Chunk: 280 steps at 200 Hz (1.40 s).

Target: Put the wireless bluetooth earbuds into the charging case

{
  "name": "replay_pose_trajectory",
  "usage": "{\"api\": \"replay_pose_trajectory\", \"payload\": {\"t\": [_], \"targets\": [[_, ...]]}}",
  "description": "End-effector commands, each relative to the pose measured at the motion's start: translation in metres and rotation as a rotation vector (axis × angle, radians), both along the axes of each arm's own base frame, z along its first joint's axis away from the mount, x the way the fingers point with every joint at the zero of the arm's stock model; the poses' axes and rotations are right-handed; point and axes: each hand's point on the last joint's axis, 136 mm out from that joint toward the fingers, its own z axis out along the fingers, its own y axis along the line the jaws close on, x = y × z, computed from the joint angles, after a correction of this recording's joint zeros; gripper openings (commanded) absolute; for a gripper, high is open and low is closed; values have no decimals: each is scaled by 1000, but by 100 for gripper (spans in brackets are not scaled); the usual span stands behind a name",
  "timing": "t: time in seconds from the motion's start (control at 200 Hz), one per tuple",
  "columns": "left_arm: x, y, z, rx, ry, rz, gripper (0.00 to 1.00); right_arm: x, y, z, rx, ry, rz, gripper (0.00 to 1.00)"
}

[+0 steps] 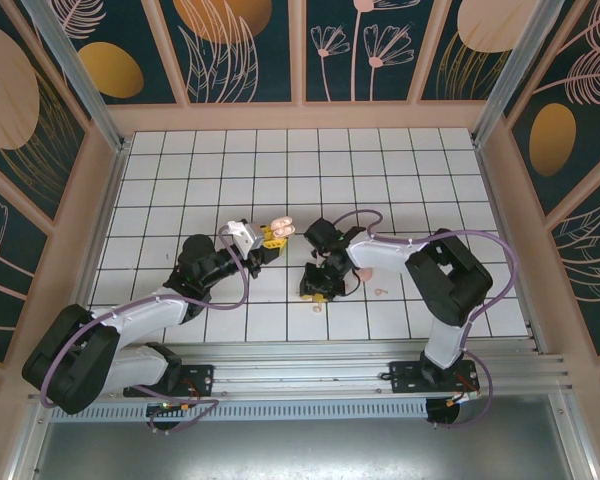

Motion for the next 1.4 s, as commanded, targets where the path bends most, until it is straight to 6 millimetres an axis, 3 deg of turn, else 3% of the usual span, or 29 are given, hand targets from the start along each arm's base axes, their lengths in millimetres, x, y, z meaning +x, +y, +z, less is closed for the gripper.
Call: {"api": "replay_pose_trajectory", "payload": {"t": [0.0,0.405,0.666,0.876,1.026,1.396], "targets": [[-1,0,8,-10,-25,3,11,-20,-24,-9,-93,45,13,31],[0,1,8,-11,-24,7,11,-34,-35,2,-106,64,9,30],[-1,1,9,-14,-21,7,11,-47,-22,7,-67,78,61,30],[-1,1,10,-15,-21,9,11,-30,-34,17,-171,11,58,30],[0,2,10,-14,-23,11,11,-20,-28,22,-182,-7,75,30],[0,1,10,-8,-22,12,11,-23,-26,13,-194,30,64,33]]}}
